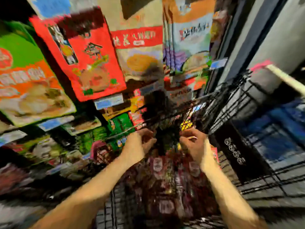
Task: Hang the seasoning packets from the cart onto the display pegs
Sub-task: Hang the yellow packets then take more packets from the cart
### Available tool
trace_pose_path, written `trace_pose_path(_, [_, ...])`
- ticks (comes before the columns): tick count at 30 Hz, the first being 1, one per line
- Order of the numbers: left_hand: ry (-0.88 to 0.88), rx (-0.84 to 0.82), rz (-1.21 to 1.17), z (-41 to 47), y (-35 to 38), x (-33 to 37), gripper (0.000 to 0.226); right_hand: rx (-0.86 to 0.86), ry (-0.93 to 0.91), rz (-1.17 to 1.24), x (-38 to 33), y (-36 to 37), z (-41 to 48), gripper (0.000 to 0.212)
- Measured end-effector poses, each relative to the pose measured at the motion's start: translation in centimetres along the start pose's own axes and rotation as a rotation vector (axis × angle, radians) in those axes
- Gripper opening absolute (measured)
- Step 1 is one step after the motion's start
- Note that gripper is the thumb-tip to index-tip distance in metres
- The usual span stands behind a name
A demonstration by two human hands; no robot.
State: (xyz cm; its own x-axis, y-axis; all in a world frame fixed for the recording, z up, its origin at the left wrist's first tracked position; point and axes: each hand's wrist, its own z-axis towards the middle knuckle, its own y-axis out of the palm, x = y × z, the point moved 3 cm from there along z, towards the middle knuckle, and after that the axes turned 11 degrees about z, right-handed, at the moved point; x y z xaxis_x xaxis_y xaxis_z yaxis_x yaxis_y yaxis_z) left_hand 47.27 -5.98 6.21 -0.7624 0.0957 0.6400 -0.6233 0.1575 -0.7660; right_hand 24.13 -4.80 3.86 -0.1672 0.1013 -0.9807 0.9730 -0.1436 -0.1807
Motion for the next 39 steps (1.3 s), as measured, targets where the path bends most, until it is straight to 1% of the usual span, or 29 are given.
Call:
trace_pose_path(2, [-0.079, -0.113, 0.057, 0.0, 3.3, -1.5, 0.016, 0.044, 0.099, -0.014, 3.8, -0.8, -0.5, 0.011])
trace_pose_path(4, [-0.194, -0.195, 0.037, -0.2, 6.1, -3.6, 0.02, 0.107, 0.234, -0.02, 7.3, -0.9, -1.0, 0.015])
trace_pose_path(6, [-0.313, -0.227, 0.027, -0.4, 8.7, -6.0, 0.01, 0.169, 0.419, -0.004, 10.6, -0.4, -1.7, 0.025])
trace_pose_path(7, [-0.358, -0.26, 0.013, -0.6, 9.9, -6.9, 0.005, 0.17, 0.486, -0.017, 12.2, 0.4, -2.0, 0.024])
trace_pose_path(9, [-0.436, -0.313, 0.019, -0.6, 12.4, -9.4, 0.015, 0.113, 0.552, -0.026, 15.6, 2.6, -2.1, 0.015])
trace_pose_path(10, [-0.484, -0.319, 0.019, -0.6, 13.7, -10.8, 0.014, 0.084, 0.582, -0.053, 17.8, 3.9, -1.7, 0.02])
trace_pose_path(11, [-0.536, -0.3, 0.052, -0.8, 14.7, -12.4, 0.022, 0.057, 0.616, -0.076, 19.8, 5.2, -1.4, 0.025])
trace_pose_path(13, [-0.668, -0.207, 0.157, -1.1, 16.5, -17.2, 0.074, 0.045, 0.683, -0.078, 22.7, 7.4, -1.1, 0.035])
trace_pose_path(14, [-0.714, -0.163, 0.197, -1.4, 17.4, -19.8, 0.093, 0.035, 0.715, -0.091, 23.5, 8.4, -0.9, 0.038])
trace_pose_path(15, [-0.751, -0.155, 0.212, -1.8, 18.6, -23.1, 0.104, 0.019, 0.752, -0.119, 24.8, 9.2, -1.1, 0.035])
trace_pose_path(16, [-0.791, -0.149, 0.18, -2.4, 19.6, -25.8, 0.109, 0.005, 0.78, -0.149, 26.0, 9.8, -1.2, 0.029])
trace_pose_path(17, [-0.857, -0.125, 0.081, -3.0, 20.6, -28.3, 0.109, 0.008, 0.769, -0.17, 26.7, 10.3, -1.2, 0.027])
trace_pose_path(18, [-0.908, -0.104, -0.024, -3.8, 21.9, -30.9, 0.104, 0.024, 0.767, -0.176, 27.4, 10.6, -1.2, 0.029])
trace_pose_path(20, [-0.912, -0.058, -0.19, -4.0, 21.1, -29.6, 0.095, 0.03, 0.765, -0.237, 28.1, 11.1, -1.3, 0.041])
trace_pose_path(21, [-0.925, -0.048, -0.245, -4.2, 21.4, -29.9, 0.086, 0.014, 0.752, -0.271, 28.2, 11.3, -1.3, 0.046])
trace_pose_path(22, [-0.939, -0.034, -0.305, -4.5, 22.1, -30.5, 0.078, 0.008, 0.74, -0.266, 28.6, 11.5, -1.5, 0.048])
trace_pose_path(23, [-0.939, -0.032, -0.304, -4.7, 21.8, -29.7, 0.07, 0.001, 0.732, -0.239, 28.7, 11.6, -1.6, 0.047])
trace_pose_path(24, [-0.932, -0.03, -0.262, -4.6, 21.0, -28.3, 0.065, 0.003, 0.721, -0.227, 29.0, 11.6, -1.7, 0.049])
trace_pose_path(26, [-0.922, -0.073, -0.123, -5.0, 20.7, -26.5, 0.069, -0.012, 0.691, -0.23, 29.4, 11.6, -1.4, 0.05])
trace_pose_path(27, [-0.911, -0.1, -0.065, -5.2, 20.9, -26.1, 0.074, -0.04, 0.695, -0.221, 29.4, 11.7, -1.2, 0.045])
trace_pose_path(29, [-0.875, -0.166, 0.024, -5.7, 21.0, -24.1, 0.08, -0.083, 0.716, -0.192, 29.0, 11.6, -1.0, 0.024])
trace_pose_path(31, [-0.819, -0.241, 0.181, -6.4, 21.7, -22.5, 0.073, -0.084, 0.698, -0.18, 28.7, 11.3, -0.8, 0.012])
trace_pose_path(32, [-0.768, -0.264, 0.254, -6.6, 22.1, -21.4, 0.07, -0.082, 0.682, -0.191, 28.5, 10.9, -0.9, 0.009])
trace_pose_path(34, [-0.635, -0.33, 0.344, -7.2, 23.5, -19.4, 0.071, -0.08, 0.693, -0.186, 28.7, 9.8, -1.3, 0.019])
trace_pose_path(35, [-0.579, -0.359, 0.365, -7.4, 24.2, -18.5, 0.072, -0.077, 0.708, -0.18, 29.1, 9.1, -1.7, 0.02])
trace_pose_path(36, [-0.555, -0.369, 0.368, -7.6, 24.6, -17.7, 0.07, -0.059, 0.718, -0.173, 29.3, 8.2, -2.1, 0.018])
trace_pose_path(37, [-0.554, -0.344, 0.346, -7.7, 25.0, -17.4, 0.066, -0.04, 0.73, -0.16, 29.4, 7.4, -2.4, 0.016])
trace_pose_path(39, [-0.644, -0.215, 0.273, -8.1, 24.7, -17.8, 0.062, -0.011, 0.768, -0.101, 29.6, 6.1, -3.0, 0.015])
